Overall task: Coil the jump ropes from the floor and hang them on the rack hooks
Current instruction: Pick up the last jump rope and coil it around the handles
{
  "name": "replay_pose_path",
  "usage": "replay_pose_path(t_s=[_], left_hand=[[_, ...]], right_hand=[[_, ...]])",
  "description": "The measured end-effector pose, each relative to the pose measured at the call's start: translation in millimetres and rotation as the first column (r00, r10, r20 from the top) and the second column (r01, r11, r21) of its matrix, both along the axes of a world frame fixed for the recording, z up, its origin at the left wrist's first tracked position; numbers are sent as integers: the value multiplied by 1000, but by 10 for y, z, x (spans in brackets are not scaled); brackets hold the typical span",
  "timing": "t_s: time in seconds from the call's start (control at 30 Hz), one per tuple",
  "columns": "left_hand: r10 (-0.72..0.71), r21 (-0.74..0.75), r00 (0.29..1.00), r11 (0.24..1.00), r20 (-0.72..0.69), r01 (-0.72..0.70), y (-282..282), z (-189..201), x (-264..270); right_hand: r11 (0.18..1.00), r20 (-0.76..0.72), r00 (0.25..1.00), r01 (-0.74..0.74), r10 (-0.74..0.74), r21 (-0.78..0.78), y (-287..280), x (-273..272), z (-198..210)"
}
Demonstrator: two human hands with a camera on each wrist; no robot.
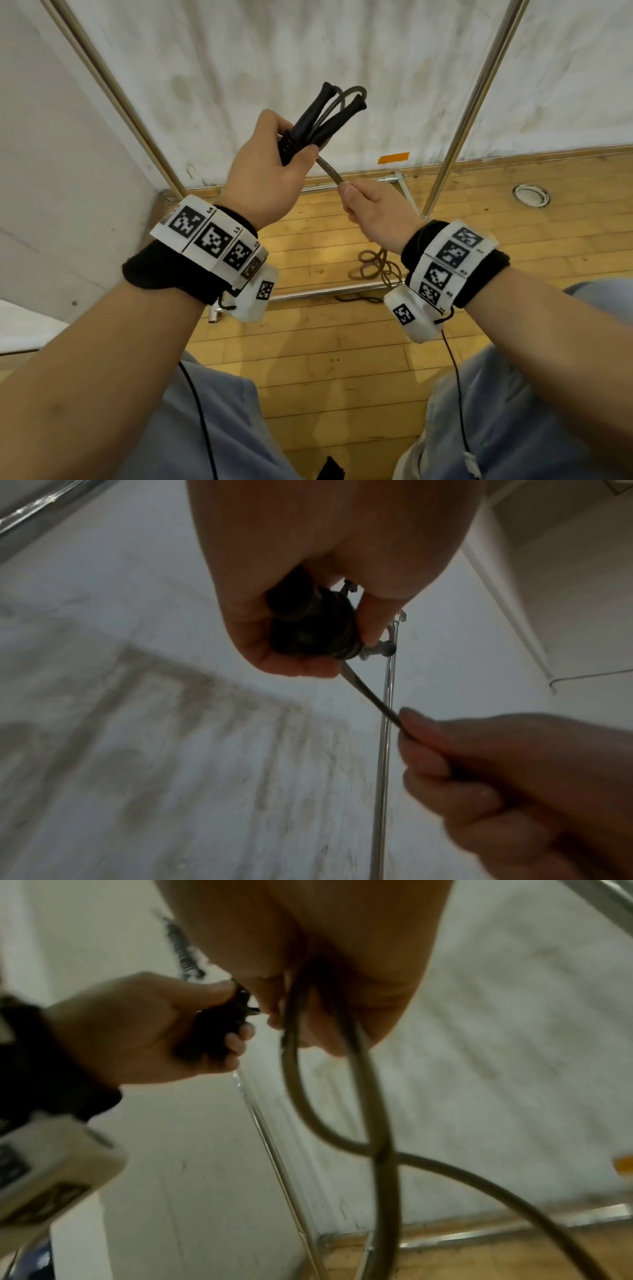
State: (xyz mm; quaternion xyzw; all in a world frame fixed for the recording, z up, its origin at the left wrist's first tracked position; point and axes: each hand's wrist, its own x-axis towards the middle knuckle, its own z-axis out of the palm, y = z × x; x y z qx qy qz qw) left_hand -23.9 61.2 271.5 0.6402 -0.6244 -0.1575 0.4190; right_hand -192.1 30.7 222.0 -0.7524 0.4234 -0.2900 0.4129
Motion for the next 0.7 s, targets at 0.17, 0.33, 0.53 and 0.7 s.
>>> replay_pose_path(t_s=[0.17,0.33,0.53,0.7], left_hand=[[38,77,972,995,230,-57,-83,-146,89],[-37,196,918,980,395,-45,-164,-280,119],[-163,393,848,918,505,-57,-196,-371,108],[-285,459,814,888,506,26,-171,-431,-31]], right_hand=[[991,-184,982,-56,34,-119,23,12,83],[985,-340,939,-103,52,-135,16,-78,175],[976,-459,887,-142,53,-163,38,-185,255],[949,-423,902,-59,-81,-309,13,-217,253]])
